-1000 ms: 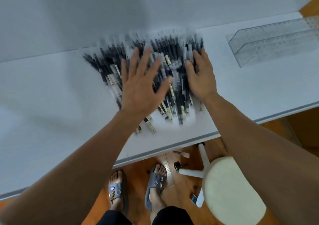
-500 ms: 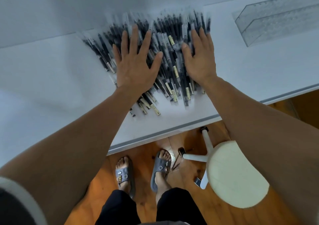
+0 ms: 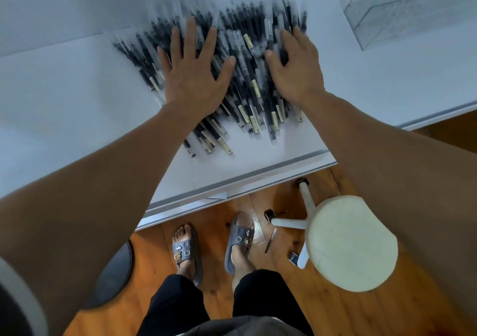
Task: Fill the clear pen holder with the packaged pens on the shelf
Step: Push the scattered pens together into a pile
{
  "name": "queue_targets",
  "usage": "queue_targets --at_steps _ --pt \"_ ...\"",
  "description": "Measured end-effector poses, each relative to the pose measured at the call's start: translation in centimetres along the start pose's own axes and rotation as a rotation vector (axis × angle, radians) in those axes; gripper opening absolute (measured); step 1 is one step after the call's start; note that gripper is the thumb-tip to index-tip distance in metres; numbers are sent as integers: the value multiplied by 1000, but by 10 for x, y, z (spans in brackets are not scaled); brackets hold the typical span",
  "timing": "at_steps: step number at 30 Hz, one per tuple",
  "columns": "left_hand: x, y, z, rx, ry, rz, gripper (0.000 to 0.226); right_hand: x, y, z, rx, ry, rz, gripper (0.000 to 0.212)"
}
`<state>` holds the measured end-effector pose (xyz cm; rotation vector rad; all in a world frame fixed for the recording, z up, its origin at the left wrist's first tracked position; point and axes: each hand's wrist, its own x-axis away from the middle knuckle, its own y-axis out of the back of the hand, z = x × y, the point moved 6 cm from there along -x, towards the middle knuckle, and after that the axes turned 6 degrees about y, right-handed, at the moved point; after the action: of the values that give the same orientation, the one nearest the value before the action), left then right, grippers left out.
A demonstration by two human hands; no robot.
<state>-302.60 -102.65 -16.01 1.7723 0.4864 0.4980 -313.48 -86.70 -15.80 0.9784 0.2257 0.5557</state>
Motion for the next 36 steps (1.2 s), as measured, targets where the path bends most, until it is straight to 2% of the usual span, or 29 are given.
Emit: queue_targets --at_steps 5,11,19,24,30,34,36 --pt "15 6 -7 -4 -48 -33 66 13 10 2 57 19 26 55" --pt "44 6 -30 28 -191 -50 58 39 26 -1 76 -1 -75 45" --pt "93 -13 -33 -14 -388 56 56 112 23 -9 88 -152 -81 31" --pt "106 -19 -31 26 -441 69 53 156 17 -19 84 -249 -73 34" --pt "110 -15 -31 -8 -502 -7 43 162 12 -16 57 -228 -88 34" --pt "114 -8 -30 -83 -554 -116 35 173 12 -16 15 -209 -141 30" --pt "122 -3 -33 -43 -576 -160 36 186 13 -18 -24 -204 -179 28"
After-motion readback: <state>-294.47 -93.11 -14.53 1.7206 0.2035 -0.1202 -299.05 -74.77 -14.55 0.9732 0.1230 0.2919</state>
